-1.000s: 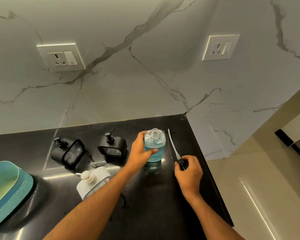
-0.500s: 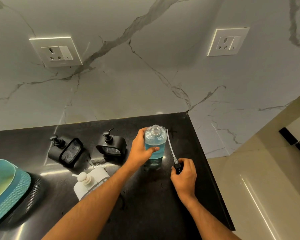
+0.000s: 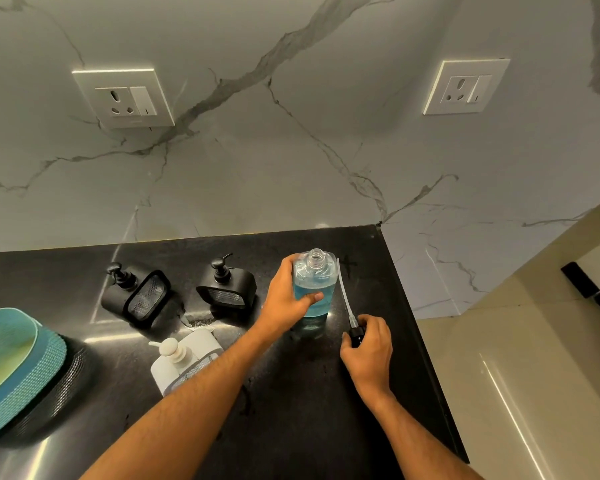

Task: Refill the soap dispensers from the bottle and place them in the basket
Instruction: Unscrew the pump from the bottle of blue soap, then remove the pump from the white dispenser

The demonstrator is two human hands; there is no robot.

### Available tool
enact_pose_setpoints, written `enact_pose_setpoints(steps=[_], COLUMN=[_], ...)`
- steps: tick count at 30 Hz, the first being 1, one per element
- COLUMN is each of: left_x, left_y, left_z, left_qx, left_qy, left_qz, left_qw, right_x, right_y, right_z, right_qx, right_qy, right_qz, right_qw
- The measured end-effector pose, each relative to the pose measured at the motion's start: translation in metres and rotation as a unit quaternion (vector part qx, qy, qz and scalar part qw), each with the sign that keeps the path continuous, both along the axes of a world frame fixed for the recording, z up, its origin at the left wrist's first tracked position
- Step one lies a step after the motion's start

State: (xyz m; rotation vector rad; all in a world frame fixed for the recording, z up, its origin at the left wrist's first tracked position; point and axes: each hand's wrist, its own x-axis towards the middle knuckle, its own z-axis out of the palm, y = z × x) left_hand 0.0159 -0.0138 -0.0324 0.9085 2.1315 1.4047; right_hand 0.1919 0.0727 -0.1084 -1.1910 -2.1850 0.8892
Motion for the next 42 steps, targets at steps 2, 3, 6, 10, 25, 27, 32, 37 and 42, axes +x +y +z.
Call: enact_pose_setpoints(steps=[2, 3, 6, 10, 25, 27, 32, 37, 42], left_x=[0.0, 0.001, 0.002, 0.007, 0.067, 0.075, 0.086, 0.082, 0.059], left_y=[-0.001, -0.002, -0.005, -0.012, -0.142, -0.169, -0.234, -0.281, -0.296], left_z=[0.001, 0.001, 0.002, 0.006, 0.037, 0.031, 0.017, -0.001, -0.015], left_qx=[0.007, 0.007, 0.007, 0.007, 0.056, 0.058, 0.058, 0.06, 0.037], left_qy=[0.005, 0.007, 0.011, 0.024, 0.08, 0.074, 0.09, 0.11, 0.083], left_qz=[-0.005, -0.007, -0.007, 0.01, 0.054, 0.069, 0.136, 0.223, 0.257], left_qw=[1.0, 1.0, 1.0, 1.0, 0.994, 0.993, 0.985, 0.967, 0.962], right_x=[0.0, 0.0, 0.0, 0.001, -0.008, -0.016, -0.043, -0.07, -0.093], right_y=[0.0, -0.001, -0.001, -0.002, -0.078, -0.093, -0.13, -0.161, -0.18], right_z=[0.0, 0.001, 0.001, 0.004, 0.066, 0.068, 0.068, 0.059, 0.051], right_qx=[0.006, 0.009, 0.014, 0.017, 0.073, 0.052, -0.002, -0.028, -0.039], right_qy=[0.001, 0.002, 0.0, -0.01, 0.133, 0.141, 0.142, 0.105, 0.089], right_qz=[0.0, 0.0, -0.001, -0.002, 0.13, 0.165, 0.237, 0.297, 0.324], right_qw=[1.0, 1.0, 1.0, 1.0, 0.98, 0.975, 0.961, 0.949, 0.941])
